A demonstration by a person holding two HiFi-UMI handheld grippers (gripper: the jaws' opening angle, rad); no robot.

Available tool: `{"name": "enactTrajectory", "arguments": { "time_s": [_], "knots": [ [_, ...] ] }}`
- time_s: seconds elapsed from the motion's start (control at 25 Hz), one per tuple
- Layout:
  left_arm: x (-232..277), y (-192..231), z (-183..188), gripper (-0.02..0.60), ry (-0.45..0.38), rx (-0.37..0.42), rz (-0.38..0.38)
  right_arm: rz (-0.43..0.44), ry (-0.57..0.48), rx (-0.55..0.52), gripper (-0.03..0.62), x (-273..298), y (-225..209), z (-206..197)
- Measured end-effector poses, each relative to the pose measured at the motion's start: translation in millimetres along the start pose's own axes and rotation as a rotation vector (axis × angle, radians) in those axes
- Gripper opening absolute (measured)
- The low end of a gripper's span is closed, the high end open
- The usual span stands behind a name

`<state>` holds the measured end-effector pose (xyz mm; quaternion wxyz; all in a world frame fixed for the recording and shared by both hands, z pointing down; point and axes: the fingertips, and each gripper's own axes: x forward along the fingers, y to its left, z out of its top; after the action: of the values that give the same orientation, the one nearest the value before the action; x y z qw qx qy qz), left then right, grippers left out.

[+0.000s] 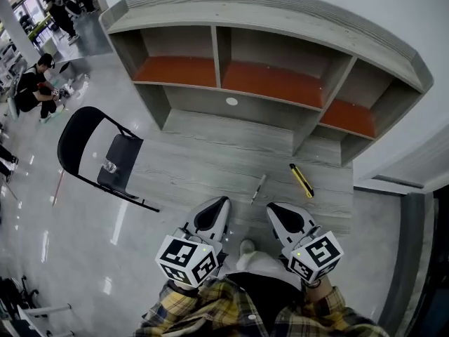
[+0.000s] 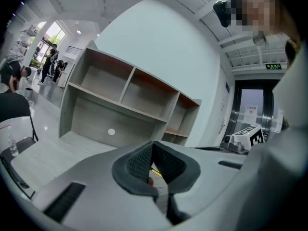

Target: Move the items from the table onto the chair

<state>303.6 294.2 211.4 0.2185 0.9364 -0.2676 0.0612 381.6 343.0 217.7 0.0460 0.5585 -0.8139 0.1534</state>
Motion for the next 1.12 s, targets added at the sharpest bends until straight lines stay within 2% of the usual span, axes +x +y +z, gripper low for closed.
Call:
{"name": "enactTrajectory", "arguments": {
  "time_s": [0.28, 0.52, 0.68, 0.88, 1.12],
  "knots": [
    [25.9, 55.9, 28.1, 0.005, 0.083, 0.062, -0.155, -0.209, -0.038, 0.076, 0.018, 56.2, -20.6, 6.9],
    [47.8, 109.8, 55.6, 0.005, 0.144, 0.104, -0.302, -0.367, -0.074, 0.100, 0.018, 112.0, -19.2, 23.9],
    [55.0, 134.9, 61.5, 0.005, 0.192, 0.108, -0.379, -0.455, -0.084, 0.127, 0.018, 134.9, -13.0, 27.7],
    [63.8, 155.6, 60.9, 0.005, 0.234, 0.094, -0.429, -0.528, -0.034, 0.165, 0.018, 149.0, -11.2, 14.1],
    [75.3, 167.2, 56.4, 0.005, 0.264, 0.066, -0.428, -0.577, 0.027, 0.161, 0.018, 152.1, -31.7, 8.4]
  ]
}}
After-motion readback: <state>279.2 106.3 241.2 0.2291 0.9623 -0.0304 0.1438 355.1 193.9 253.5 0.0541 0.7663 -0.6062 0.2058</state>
